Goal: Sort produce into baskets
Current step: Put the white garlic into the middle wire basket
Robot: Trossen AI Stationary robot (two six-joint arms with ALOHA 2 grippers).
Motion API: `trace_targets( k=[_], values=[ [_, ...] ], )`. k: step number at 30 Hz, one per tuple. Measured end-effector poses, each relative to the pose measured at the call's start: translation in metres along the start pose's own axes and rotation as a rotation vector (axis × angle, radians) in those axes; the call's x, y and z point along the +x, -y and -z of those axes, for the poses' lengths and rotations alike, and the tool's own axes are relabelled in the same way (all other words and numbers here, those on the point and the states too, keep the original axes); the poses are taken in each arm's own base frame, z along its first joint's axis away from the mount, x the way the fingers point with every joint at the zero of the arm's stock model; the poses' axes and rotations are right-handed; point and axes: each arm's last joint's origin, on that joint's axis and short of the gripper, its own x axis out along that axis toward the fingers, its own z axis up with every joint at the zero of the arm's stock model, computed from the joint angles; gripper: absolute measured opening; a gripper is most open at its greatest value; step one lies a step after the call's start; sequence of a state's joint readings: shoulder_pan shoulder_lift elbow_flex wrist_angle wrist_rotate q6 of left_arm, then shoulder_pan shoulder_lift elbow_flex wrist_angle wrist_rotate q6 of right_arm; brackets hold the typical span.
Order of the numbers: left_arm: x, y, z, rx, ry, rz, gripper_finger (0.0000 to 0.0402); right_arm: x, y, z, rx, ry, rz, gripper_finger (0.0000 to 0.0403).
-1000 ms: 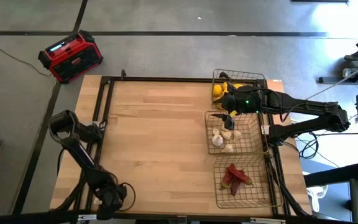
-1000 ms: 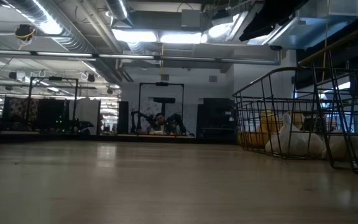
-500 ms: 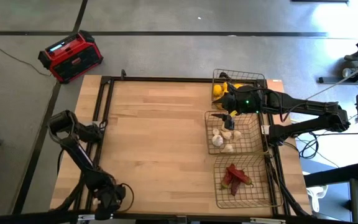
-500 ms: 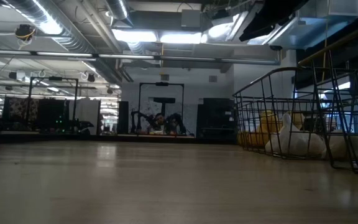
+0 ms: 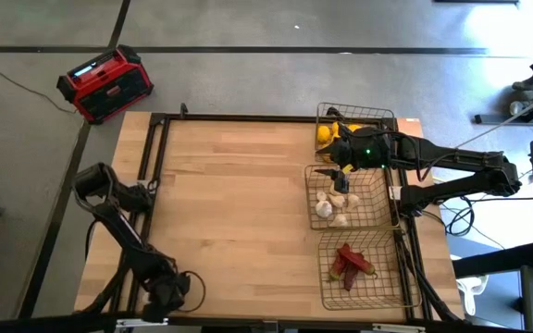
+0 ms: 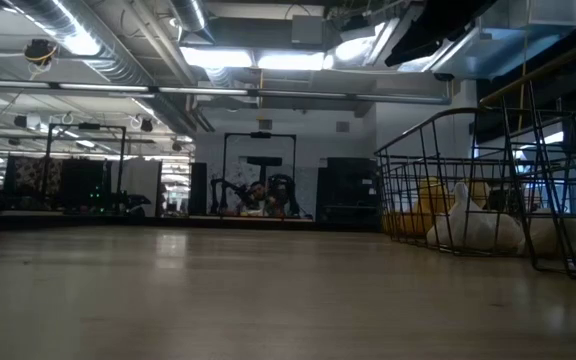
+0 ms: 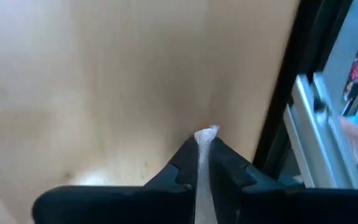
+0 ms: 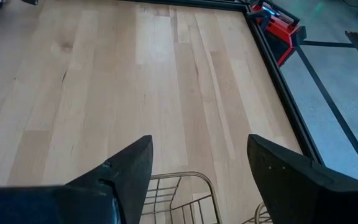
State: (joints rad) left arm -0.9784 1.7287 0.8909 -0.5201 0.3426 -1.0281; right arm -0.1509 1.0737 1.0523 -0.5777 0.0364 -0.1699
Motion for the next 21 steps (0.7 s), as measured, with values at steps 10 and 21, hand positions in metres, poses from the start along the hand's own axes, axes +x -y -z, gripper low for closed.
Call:
trace_targets(
  k=[10, 21],
  values=[
    [-0.055, -0.026, -0.014, -0.093, 0.192, -0.062, 0.002, 0.0, 0.0, 0.0, 0.0, 0.0, 0.0, 0.0257],
    [-0.146, -0.06, -0.005, -0.041, 0.78, -0.267, 0.0027, 0.001, 0.0, 0.0, 0.105, -0.003, -0.004, 0.0257]
  ],
)
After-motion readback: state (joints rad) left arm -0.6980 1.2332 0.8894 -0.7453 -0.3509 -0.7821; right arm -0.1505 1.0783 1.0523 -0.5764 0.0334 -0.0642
